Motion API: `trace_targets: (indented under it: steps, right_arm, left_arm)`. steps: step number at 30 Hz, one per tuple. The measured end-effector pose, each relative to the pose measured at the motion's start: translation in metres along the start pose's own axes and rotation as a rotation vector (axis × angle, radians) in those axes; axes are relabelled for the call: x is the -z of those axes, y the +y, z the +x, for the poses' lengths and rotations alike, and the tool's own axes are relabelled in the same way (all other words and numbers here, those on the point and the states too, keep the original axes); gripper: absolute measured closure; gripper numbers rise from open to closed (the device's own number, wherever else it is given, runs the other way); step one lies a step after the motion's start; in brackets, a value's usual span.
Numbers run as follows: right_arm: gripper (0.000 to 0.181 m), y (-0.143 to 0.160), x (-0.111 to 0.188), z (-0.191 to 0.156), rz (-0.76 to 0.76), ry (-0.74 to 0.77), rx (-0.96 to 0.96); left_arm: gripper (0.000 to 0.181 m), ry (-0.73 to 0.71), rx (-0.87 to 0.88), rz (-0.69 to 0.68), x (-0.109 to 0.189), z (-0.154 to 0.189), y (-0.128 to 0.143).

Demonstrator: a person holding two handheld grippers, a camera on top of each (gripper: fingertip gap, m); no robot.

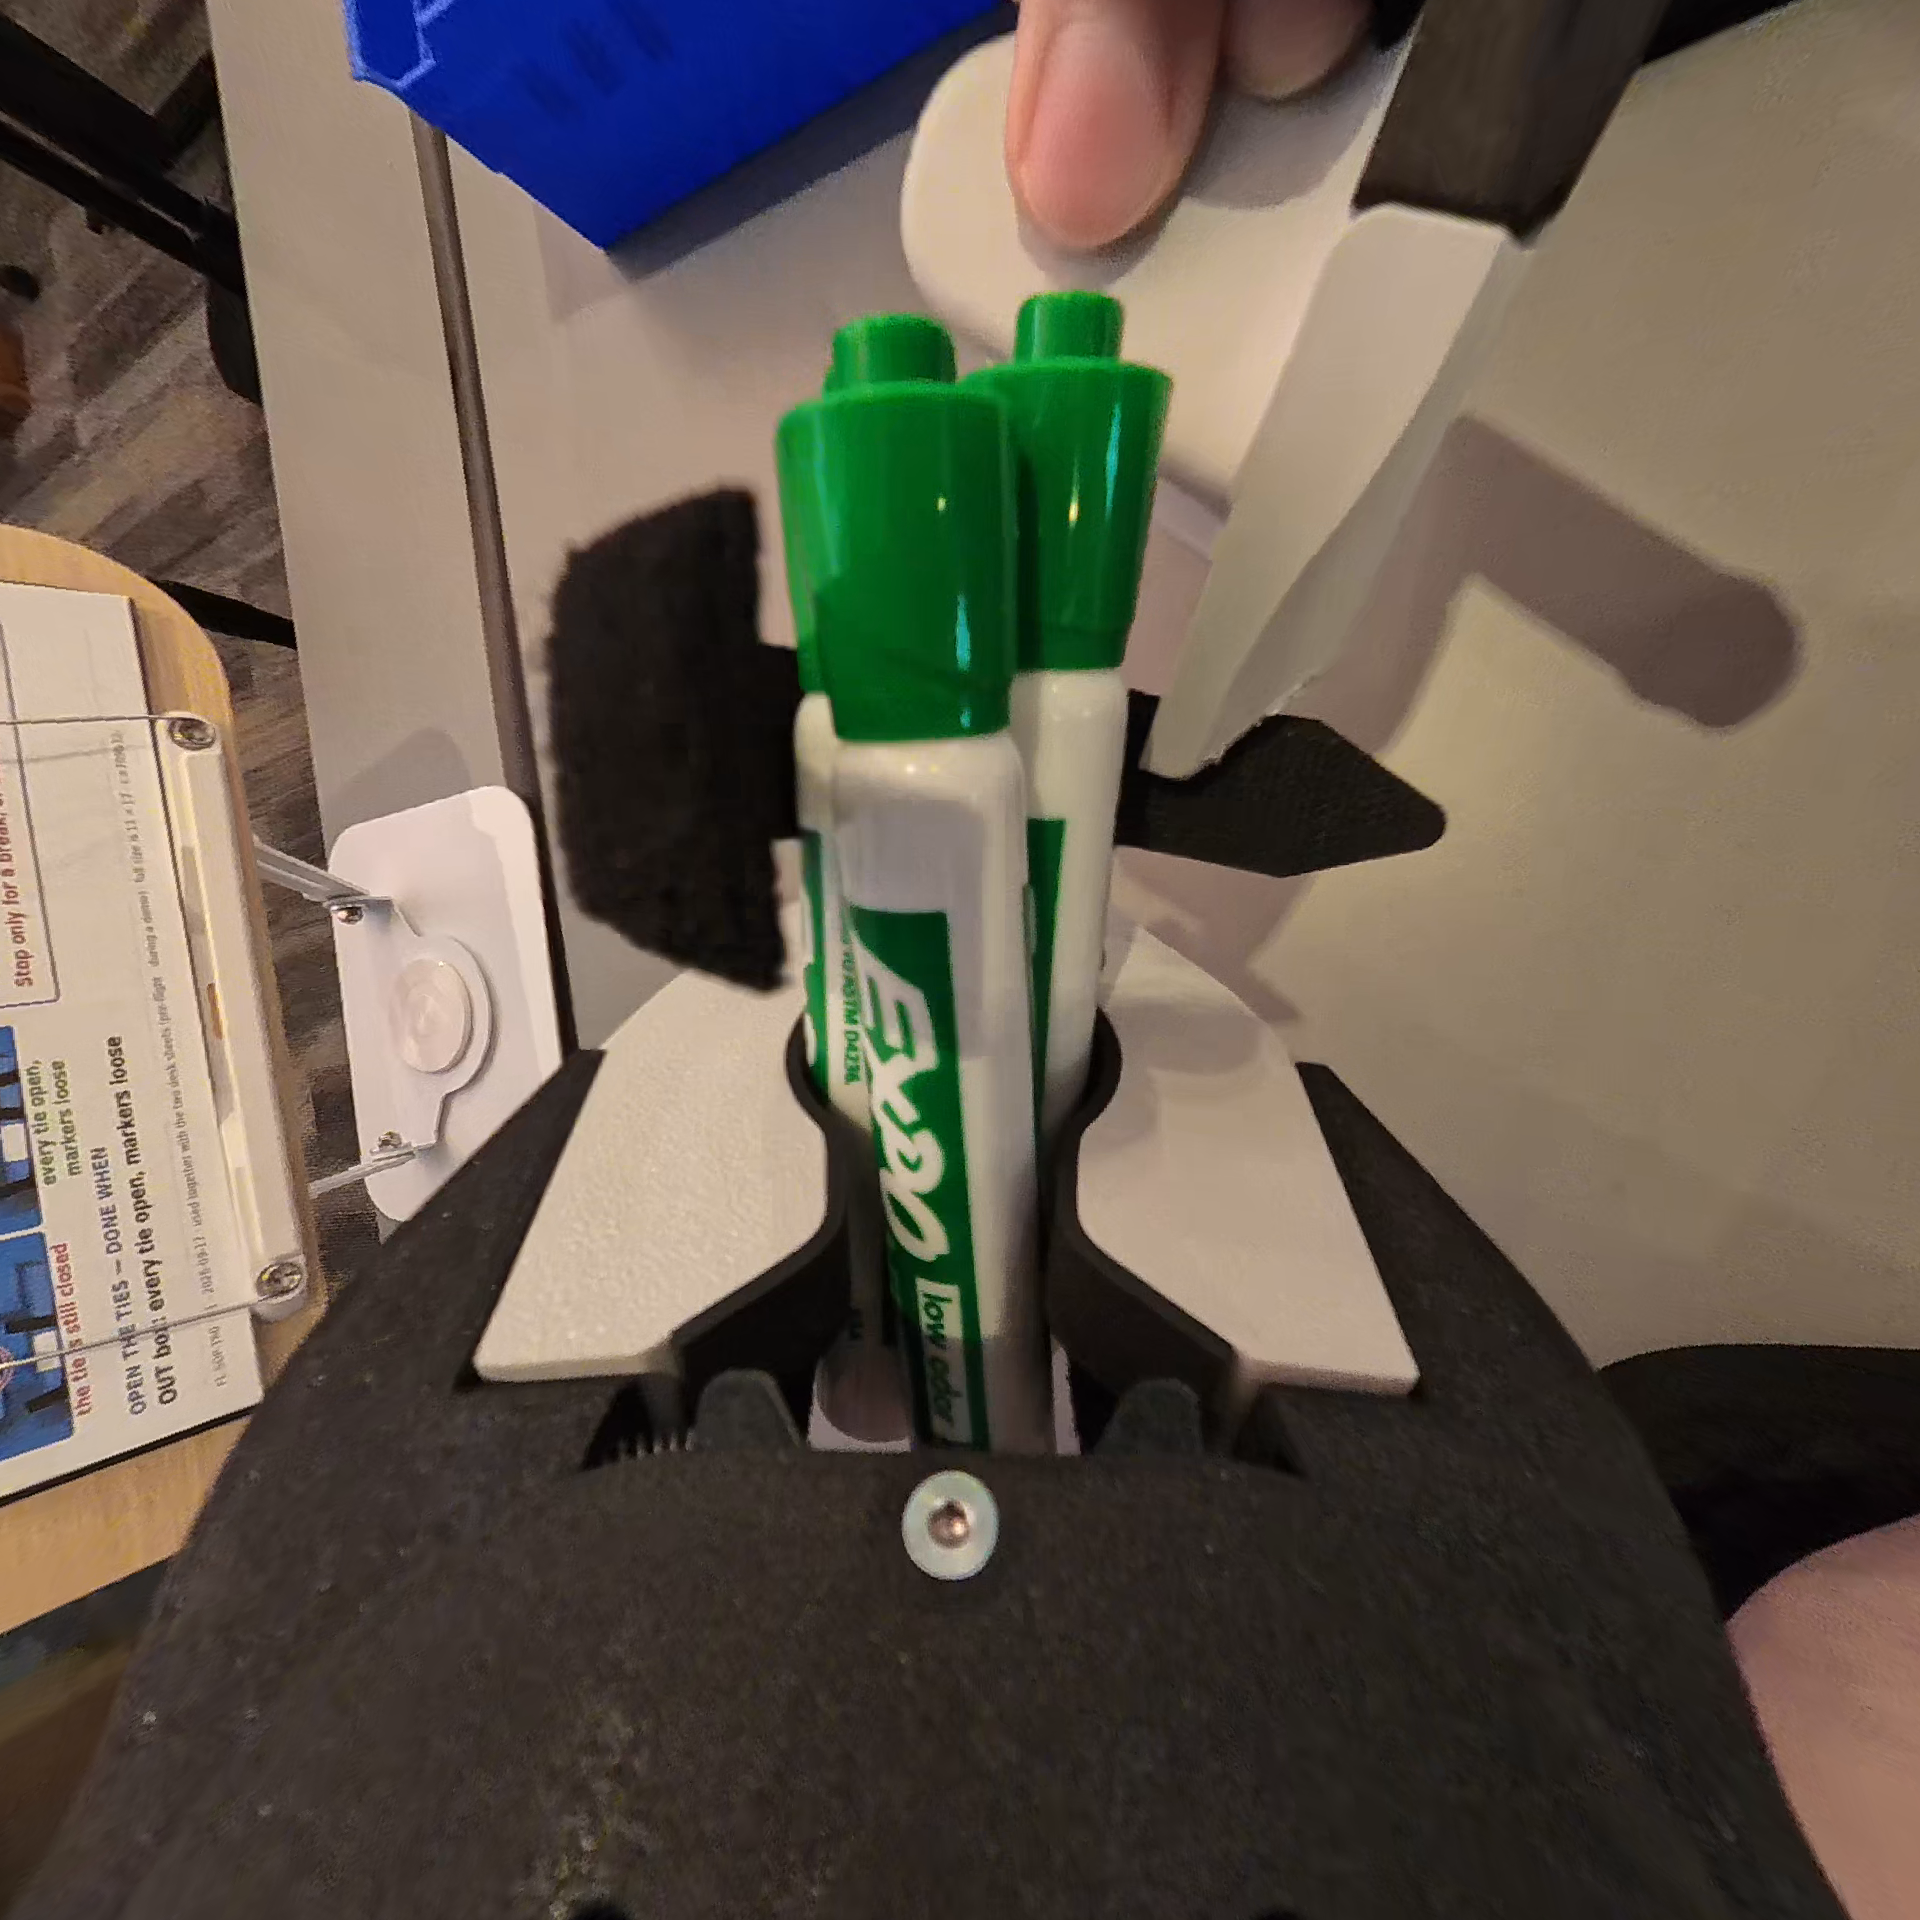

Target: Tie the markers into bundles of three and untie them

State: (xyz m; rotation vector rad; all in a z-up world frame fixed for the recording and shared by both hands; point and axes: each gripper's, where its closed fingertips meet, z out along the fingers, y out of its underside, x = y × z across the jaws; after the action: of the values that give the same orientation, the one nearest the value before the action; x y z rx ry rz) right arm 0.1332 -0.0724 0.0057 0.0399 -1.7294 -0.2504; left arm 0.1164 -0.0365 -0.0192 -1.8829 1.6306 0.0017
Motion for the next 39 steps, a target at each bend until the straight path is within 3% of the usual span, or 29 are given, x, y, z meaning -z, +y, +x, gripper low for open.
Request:
trace_targets:
  steps: [8, 16, 21, 26, 31, 34, 39]
  right_arm:
    - [0.178, 0.001, 0.001, -0.004, -0.057, -0.03, 0.125]
    - [0.178, 0.007, 0.006, -0.002, -0.041, -0.069, -0.019]
    - [0.178, 0.002, 0.013, 0.009, 0.049, -0.161, -0.396]
    - [0.178, 0.003, 0.011, 0.04, 0.169, -0.229, -1.037]
    - [0.178, 0.022, 0.016, 0.052, 0.315, -0.377, -1.629]
    - [0.178, 0.037, 0.016, 0.054, 0.366, -0.393, -1.824]
    - [0.178, 0.053, 0.019, 0.06, 0.374, -0.354, -1.995]
  left_arm:
    - [0.14, 0.051, -0.047, 0.03, -0.005, 0.009, -0.005]
    - [0.139, 0.017, -0.03, 0.043, -0.001, 0.002, -0.005]
    - [0.139, -0.113, 0.039, 0.076, 0.007, -0.025, -0.006]
    - [0.14, -0.215, 0.1, 0.045, -0.005, -0.046, -0.007]
    - [0.14, -0.186, 0.091, 0.017, -0.024, -0.042, -0.011]
    - [0.139, -0.179, 0.09, 0.012, -0.026, -0.041, -0.012]
    - [0.139, -0.124, 0.06, -0.039, -0.033, -0.031, -0.004]
